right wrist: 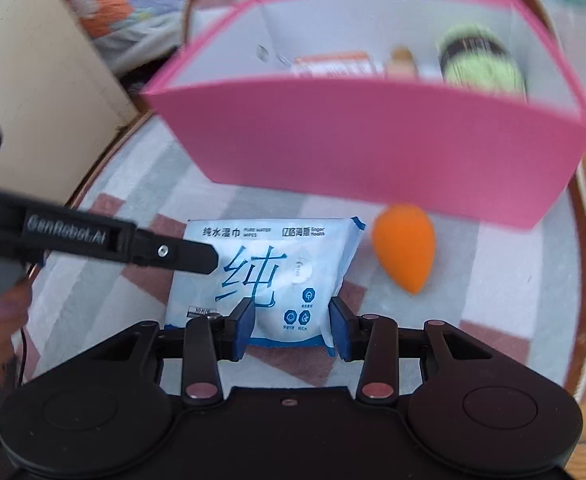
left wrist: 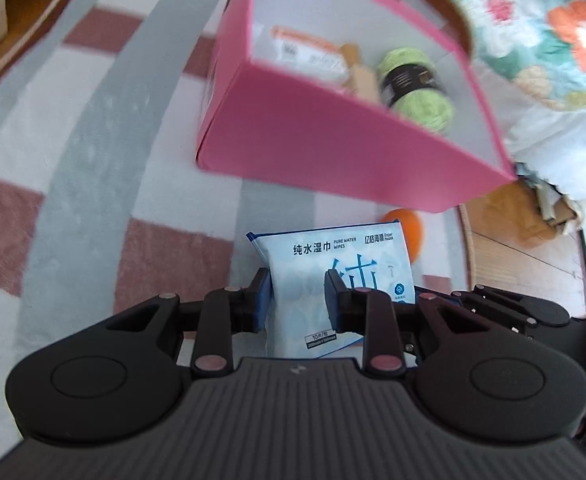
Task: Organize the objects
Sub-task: 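Lift the wet-wipes pack with both grippers and lower it into the pink box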
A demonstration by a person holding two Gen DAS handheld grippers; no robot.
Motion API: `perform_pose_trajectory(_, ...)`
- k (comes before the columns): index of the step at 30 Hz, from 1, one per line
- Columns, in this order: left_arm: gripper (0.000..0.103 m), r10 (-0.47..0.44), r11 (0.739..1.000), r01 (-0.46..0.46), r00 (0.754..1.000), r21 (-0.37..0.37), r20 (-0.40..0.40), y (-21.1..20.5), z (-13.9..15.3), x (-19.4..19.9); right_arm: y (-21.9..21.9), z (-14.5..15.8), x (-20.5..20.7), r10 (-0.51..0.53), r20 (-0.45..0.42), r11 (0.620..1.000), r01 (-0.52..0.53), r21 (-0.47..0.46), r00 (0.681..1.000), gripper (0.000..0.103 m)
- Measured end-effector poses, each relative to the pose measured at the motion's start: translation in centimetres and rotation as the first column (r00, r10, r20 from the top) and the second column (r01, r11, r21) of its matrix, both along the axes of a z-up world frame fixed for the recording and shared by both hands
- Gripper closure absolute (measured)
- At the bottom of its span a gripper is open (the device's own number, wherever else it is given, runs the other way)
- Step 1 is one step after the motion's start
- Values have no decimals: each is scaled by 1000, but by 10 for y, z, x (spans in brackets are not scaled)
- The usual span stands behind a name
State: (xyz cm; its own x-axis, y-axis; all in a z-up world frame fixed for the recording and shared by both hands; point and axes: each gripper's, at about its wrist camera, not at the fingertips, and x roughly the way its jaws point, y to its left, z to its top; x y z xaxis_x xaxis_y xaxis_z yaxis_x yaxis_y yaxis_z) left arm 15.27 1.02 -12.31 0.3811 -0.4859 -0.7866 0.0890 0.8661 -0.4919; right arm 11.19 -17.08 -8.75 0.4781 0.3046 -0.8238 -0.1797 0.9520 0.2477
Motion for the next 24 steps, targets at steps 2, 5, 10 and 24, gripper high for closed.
perform_pose_trajectory(2, 76, -11, 1000, 11, 1000, -7, 29, 5, 15, -4, 2, 15, -8, 4, 29, 1000, -4, 10, 1000, 55)
perform_pose_trajectory(5, 76, -29, 1000, 30, 996, -8, 79, 8, 38, -11, 8, 35, -17, 7, 81, 1000, -7, 1, 997, 52)
perform_pose_trajectory(10, 75, -96, 994, 83, 978, 77, 187, -1, 74, -22, 13, 58, -27, -10, 149, 1000, 12, -16, 989, 49)
perform_pose_trajectory(24, 75, -205, 977, 176, 930, 122, 304, -12, 145, -19, 20, 107, -44, -145, 252, 989, 149, 2, 957, 40)
